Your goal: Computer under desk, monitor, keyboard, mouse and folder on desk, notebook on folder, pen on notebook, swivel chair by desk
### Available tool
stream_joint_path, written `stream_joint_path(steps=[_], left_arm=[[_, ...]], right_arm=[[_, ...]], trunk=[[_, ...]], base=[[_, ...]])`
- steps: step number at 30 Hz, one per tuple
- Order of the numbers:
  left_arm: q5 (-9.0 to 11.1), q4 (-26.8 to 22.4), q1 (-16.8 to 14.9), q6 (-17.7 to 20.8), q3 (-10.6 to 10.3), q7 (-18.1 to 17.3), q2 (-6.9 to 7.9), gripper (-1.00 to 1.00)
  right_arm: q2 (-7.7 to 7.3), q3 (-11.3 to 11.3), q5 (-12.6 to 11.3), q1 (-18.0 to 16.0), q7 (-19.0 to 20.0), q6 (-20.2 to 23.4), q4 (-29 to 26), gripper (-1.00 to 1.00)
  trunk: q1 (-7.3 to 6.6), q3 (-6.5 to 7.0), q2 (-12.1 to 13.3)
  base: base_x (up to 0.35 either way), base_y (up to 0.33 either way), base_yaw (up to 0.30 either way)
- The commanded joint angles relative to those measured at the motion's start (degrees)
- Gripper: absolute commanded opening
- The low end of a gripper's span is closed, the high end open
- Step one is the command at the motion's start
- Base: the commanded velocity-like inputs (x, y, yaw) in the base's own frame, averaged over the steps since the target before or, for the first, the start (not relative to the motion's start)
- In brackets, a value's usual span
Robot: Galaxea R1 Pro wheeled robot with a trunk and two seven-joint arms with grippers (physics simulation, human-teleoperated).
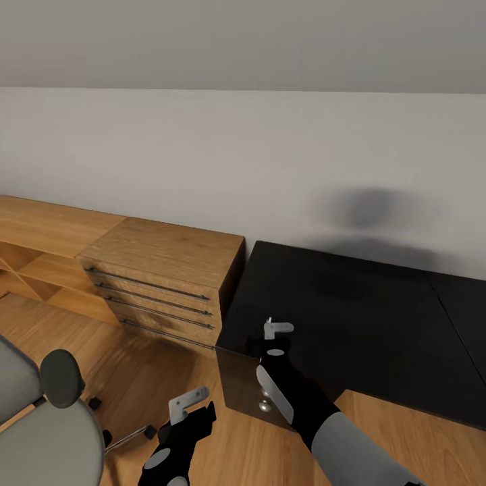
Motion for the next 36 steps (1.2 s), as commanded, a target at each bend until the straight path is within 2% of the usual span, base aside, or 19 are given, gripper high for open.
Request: stream_joint_path(steps=[1,11,12,36], left_arm=[[0.21,-0.09,-0.07,0.25,-0.11,0.4,0.05,1.0],[0.3,-0.09,-0.07,0.25,-0.11,0.4,0.05,1.0],[0.3,-0.09,-0.07,0.25,-0.11,0.4,0.05,1.0],[0.24,-0.09,-0.07,0.25,-0.11,0.4,0.05,1.0]], right_arm=[[0.0,0.11,-0.83,-0.02,-0.32,0.72,4.5,1.0],[0.0,-0.15,-1.17,-0.02,-0.32,0.78,4.49,1.0],[0.0,-0.16,-1.25,-0.02,-0.32,0.78,4.49,-1.0],[0.0,-0.13,-1.48,-0.02,-0.35,1.44,4.07,-1.0]], trunk=[[0.01,-0.06,-0.03],[0.01,-0.06,-0.03],[0.01,-0.06,-0.03],[0.01,-0.06,-0.03]], base=[[0.0,0.0,0.0],[0.0,0.0,0.0],[0.0,0.0,0.0],[0.0,0.0,0.0]])
